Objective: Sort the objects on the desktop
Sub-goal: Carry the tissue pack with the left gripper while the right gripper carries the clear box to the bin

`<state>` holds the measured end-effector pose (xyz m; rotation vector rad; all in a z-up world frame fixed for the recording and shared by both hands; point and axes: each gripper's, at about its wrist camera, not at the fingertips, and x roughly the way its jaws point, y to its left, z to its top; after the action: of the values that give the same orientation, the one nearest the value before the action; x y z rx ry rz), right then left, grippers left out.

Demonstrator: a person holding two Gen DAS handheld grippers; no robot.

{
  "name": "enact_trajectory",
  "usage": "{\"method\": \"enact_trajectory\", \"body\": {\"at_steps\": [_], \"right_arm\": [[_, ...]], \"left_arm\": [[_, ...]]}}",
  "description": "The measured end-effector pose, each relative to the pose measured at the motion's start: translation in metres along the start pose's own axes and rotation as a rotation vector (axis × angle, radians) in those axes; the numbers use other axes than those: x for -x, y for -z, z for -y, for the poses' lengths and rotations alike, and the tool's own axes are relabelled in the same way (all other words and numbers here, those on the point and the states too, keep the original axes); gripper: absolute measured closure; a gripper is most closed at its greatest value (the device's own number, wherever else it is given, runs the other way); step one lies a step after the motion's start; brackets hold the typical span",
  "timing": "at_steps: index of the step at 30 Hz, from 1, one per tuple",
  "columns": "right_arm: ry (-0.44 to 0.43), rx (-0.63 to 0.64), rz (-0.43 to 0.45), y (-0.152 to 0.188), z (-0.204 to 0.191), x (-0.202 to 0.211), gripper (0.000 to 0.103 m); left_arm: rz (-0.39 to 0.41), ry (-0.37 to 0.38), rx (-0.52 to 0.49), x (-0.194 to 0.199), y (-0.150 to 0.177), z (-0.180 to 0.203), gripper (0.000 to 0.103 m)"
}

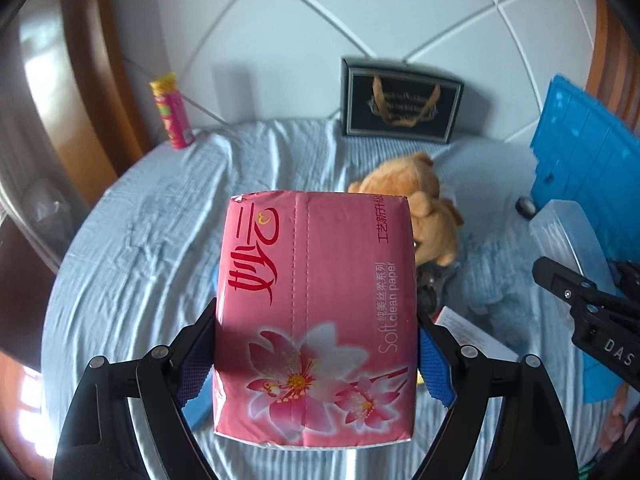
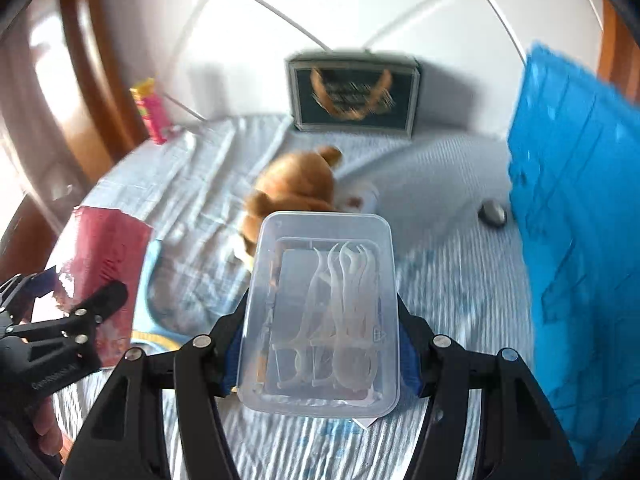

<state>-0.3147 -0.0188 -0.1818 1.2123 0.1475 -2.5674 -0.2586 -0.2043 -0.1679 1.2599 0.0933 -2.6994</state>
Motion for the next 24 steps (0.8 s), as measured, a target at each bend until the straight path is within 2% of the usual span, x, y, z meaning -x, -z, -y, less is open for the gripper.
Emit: {"method": "enact_trajectory", "body": {"at_steps": [7,14,19,24], "right_arm": [[0.015,0.056,0.113,0.002,-0.034,0.07,0.043],[0.062,0.082,0.176,0.017,-0.067,0.129,0.043],[0.095,0.077,0.223,0.021,-0.065,0.167,0.043],[0.147,0.054,0.273,0.027,-0.037,0.208,0.043]], "left_arm": [[0.107,0.025,-0.006,0.062,0.008,-0.016,0.017],[0.166,0.064,-0.025,0.106,0.023,-0.021,0.017],[0.202,0.086,-0.063,0.133,0.026,-0.005,0.017],[0.246,0.136,-0.093,0.157,0.021,0.032,0.017]]}}
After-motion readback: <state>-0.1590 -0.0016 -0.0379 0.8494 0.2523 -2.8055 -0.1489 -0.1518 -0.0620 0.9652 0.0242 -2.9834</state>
